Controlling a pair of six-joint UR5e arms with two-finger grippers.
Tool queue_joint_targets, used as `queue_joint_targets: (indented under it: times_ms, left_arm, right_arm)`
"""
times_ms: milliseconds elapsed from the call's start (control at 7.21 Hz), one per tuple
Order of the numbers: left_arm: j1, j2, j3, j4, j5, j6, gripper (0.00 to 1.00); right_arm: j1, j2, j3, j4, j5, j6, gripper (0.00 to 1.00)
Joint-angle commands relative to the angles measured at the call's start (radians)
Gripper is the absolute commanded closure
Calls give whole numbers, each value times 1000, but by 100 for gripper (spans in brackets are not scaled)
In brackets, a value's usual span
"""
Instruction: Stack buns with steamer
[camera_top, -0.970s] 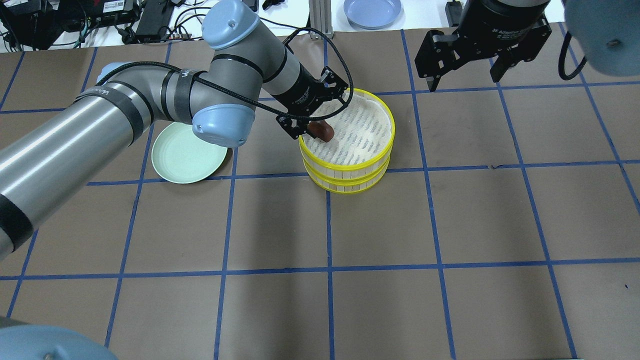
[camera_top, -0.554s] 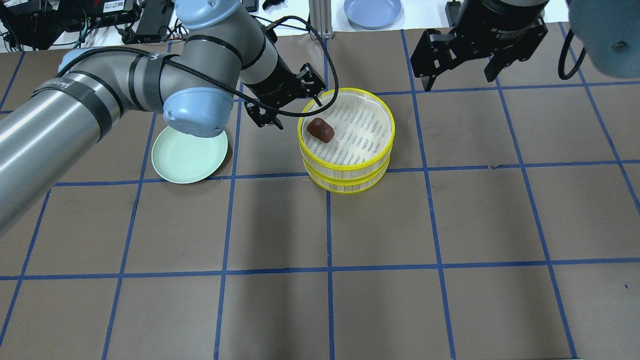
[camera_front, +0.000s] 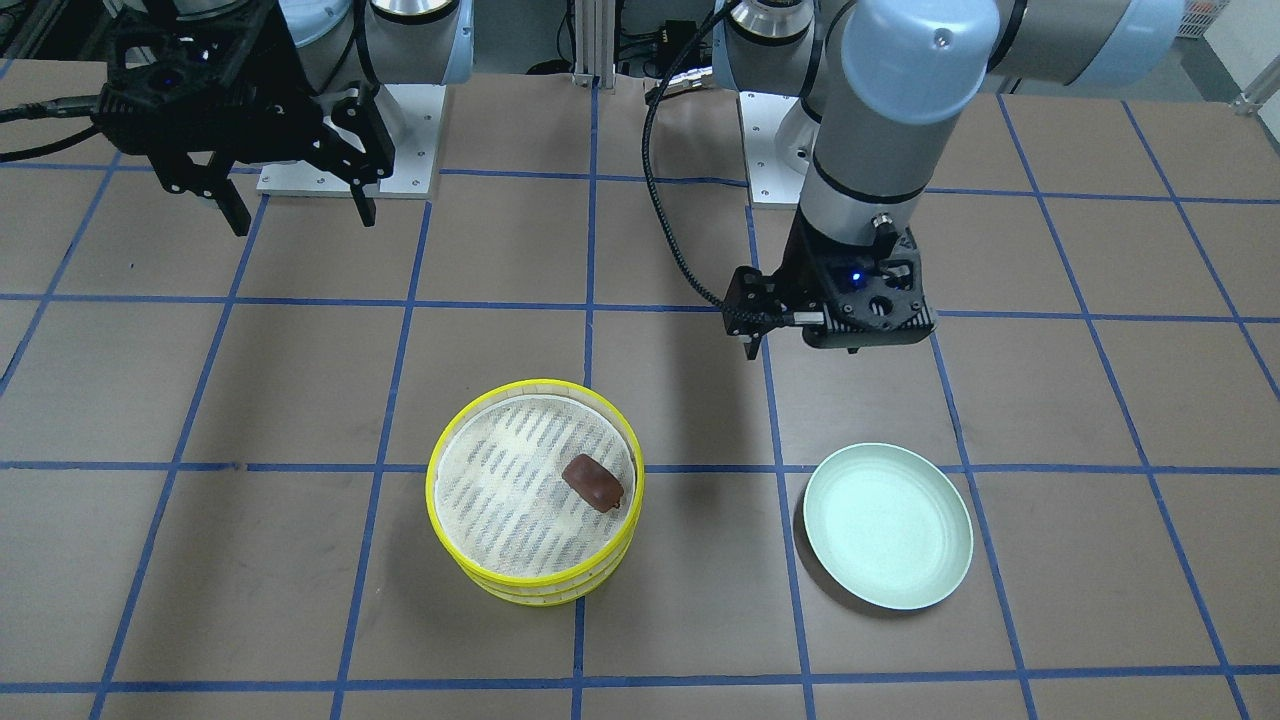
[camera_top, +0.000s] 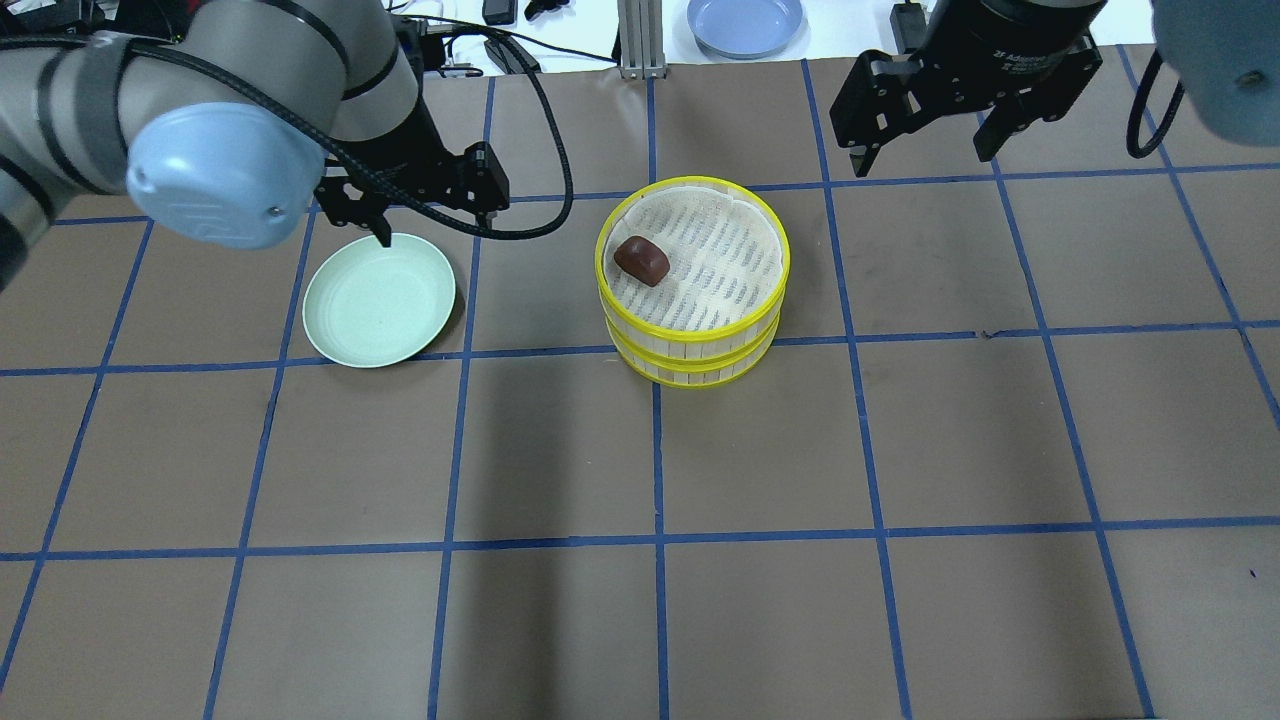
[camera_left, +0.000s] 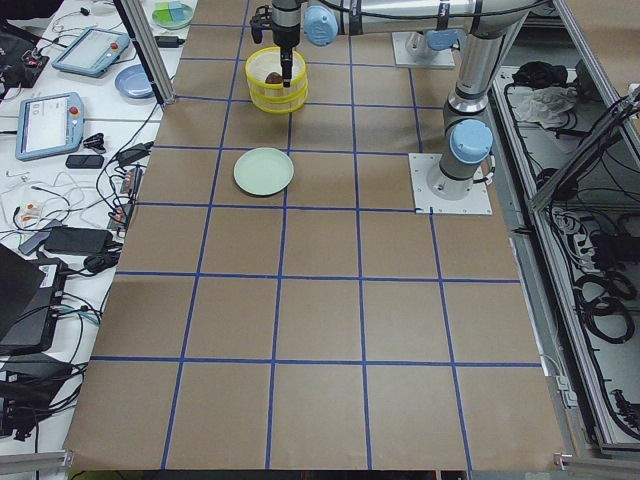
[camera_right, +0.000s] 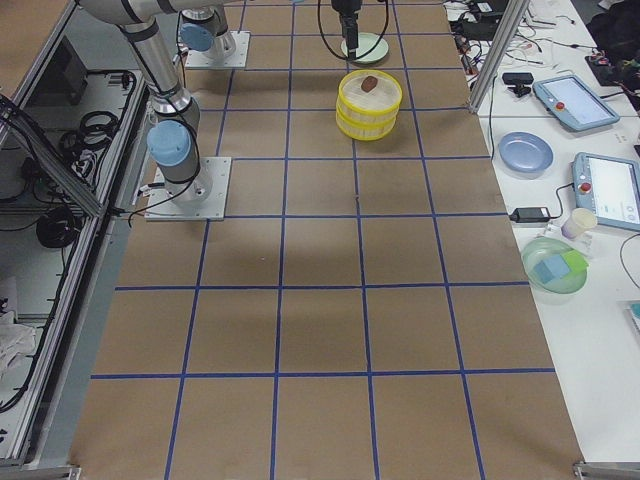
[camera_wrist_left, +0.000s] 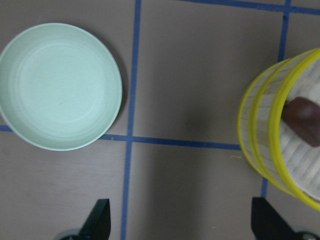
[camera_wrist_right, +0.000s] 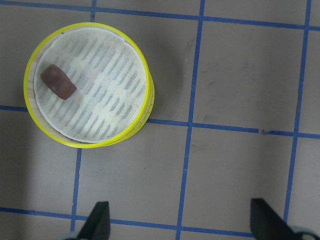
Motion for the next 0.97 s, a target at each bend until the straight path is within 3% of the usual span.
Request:
queue_joint_targets:
  times_ms: [0,277,832]
  left_arm:
    - [36,89,15,-151,13,36,0]
    - [70,143,16,-217,-57,37,0]
    - [98,174,9,-219,-47,121,0]
  right_arm:
    - [-22,0,26,1,0,-3,0]
    - [-19,-6,56,-3,-3,-1,0]
    - [-19,-18,56,-2,-3,5,0]
